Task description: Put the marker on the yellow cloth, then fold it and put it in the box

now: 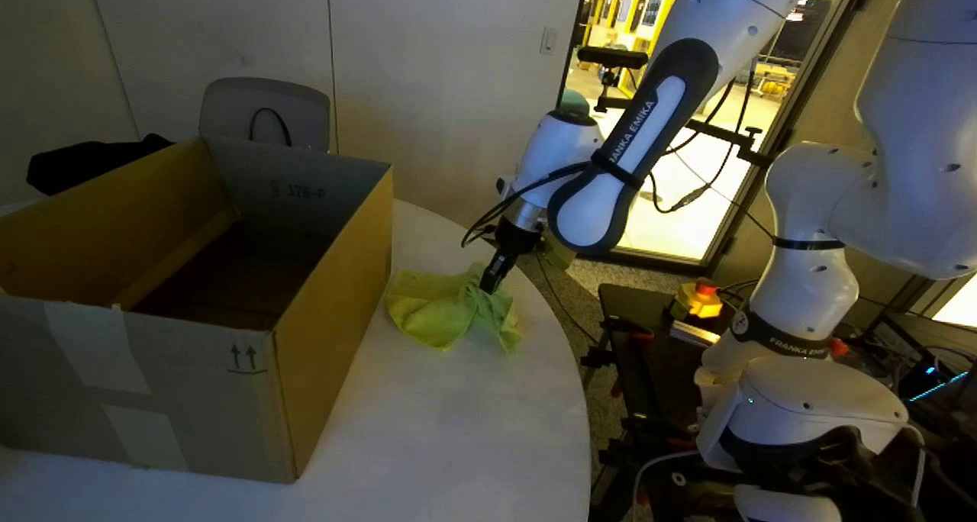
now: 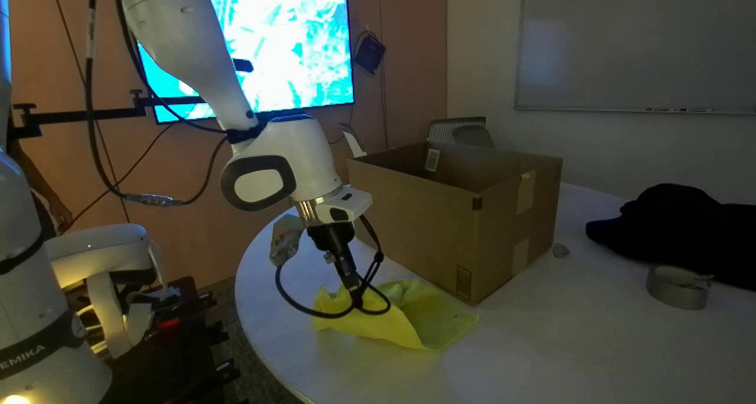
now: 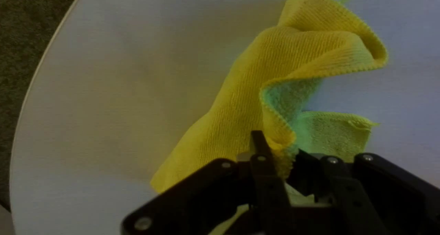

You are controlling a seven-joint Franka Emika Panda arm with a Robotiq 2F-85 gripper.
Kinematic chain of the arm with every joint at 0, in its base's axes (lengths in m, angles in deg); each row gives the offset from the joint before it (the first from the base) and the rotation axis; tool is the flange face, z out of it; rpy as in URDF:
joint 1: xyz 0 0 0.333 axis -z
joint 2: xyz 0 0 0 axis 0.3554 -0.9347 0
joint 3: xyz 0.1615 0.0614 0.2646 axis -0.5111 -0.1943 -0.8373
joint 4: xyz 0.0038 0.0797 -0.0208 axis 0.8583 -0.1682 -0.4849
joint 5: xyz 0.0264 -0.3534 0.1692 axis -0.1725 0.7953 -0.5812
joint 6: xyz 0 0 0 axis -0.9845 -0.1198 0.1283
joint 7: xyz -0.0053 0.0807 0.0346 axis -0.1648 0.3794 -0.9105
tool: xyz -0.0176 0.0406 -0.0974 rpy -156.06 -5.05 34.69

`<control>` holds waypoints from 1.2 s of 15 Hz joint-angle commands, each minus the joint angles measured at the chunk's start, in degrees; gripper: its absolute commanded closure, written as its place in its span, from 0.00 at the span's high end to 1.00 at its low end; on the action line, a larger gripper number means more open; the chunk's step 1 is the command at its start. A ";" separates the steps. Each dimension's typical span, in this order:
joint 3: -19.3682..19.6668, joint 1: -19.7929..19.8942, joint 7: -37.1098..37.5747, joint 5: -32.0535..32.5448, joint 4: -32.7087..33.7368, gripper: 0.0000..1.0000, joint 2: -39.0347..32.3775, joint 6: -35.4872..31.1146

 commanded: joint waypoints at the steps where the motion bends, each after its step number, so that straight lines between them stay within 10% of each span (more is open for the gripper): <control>1: 0.12 -3.45 2.45 -0.21 0.44 0.07 3.87 -0.20; 9: -7.48 -3.08 5.62 -6.91 7.33 0.07 3.02 -2.21; 10: -14.26 4.38 10.21 -1.32 7.57 0.07 3.06 -2.42; 12: -17.74 7.36 12.14 -0.60 8.58 0.08 1.29 -2.67; 18: -23.22 14.02 14.63 1.90 9.60 0.60 -3.25 -2.52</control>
